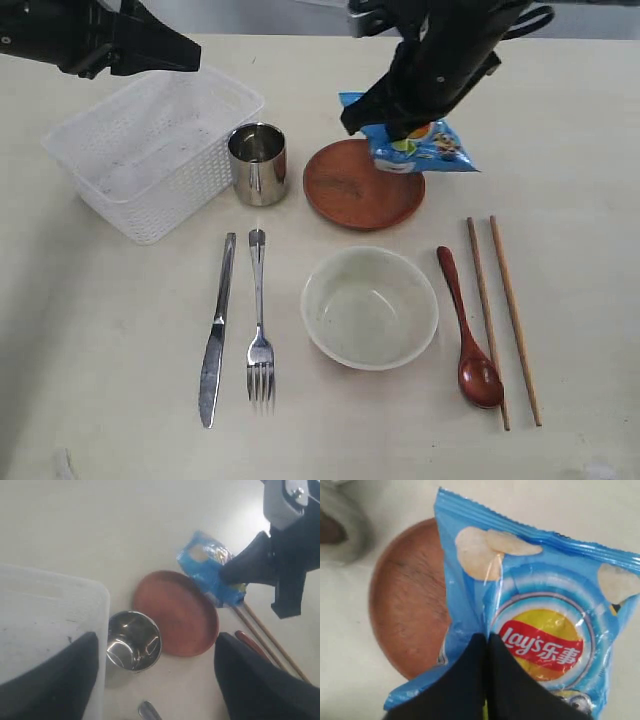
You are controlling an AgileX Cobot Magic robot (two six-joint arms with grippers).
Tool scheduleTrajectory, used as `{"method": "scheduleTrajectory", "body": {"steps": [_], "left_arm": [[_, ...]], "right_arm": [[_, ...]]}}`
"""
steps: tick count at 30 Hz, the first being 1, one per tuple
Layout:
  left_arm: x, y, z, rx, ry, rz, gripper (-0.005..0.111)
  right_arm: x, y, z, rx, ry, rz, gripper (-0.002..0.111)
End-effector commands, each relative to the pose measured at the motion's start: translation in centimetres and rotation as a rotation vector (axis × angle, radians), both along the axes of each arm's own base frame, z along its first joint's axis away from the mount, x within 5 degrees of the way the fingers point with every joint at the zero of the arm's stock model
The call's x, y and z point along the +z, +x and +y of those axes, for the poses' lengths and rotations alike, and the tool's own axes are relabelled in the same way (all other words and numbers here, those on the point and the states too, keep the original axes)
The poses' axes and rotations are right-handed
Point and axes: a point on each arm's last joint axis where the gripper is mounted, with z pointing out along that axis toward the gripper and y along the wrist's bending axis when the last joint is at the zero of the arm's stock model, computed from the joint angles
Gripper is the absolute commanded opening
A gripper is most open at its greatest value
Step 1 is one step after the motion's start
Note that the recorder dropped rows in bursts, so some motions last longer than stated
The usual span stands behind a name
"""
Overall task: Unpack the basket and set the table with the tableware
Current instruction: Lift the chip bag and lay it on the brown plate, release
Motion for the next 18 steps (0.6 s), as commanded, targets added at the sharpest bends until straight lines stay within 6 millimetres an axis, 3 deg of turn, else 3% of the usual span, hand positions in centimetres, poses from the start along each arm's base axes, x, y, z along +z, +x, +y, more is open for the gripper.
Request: {"method": "scheduleTrajectory", "body": {"steps": [1,8,10,13,15,18], "left_arm": [[0.2,-0.2,-0.3,-0.011,-0.008,-0.005,0.062],[0.2,-0.2,-0.3,-0.015,-0.003,-0.008,0.062],[0.2,-0.2,-0.3,-0.015,-0.003,-0.008,0.062],[0.2,-0.2,-0.3,-0.015,-0.003,-0.008,0.062],[0.2,-0.2,-0.3,-0.015,-0.003,-0.008,0.062],[0.2,-0.2,-0.3,-0.015,-0.003,-0.008,0.062]], "right_arm": [[0.0,-0.8,2.5,0.072,0.021,-0.044,0.0],[-2.3,-0.8,3.2,0.097,-0.011,0.006,0.002],[-2.6,-0.7,3.3,0.1,-0.011,0.013,0.013],[-2.7,-0.8,3.5,0.108,0.007,0.015,0.038],[-2.6,-0.7,3.5,0.109,0.012,0.009,0.045],[-1.6,-0.7,3.4,0.119,0.01,-0.025,0.045]]}}
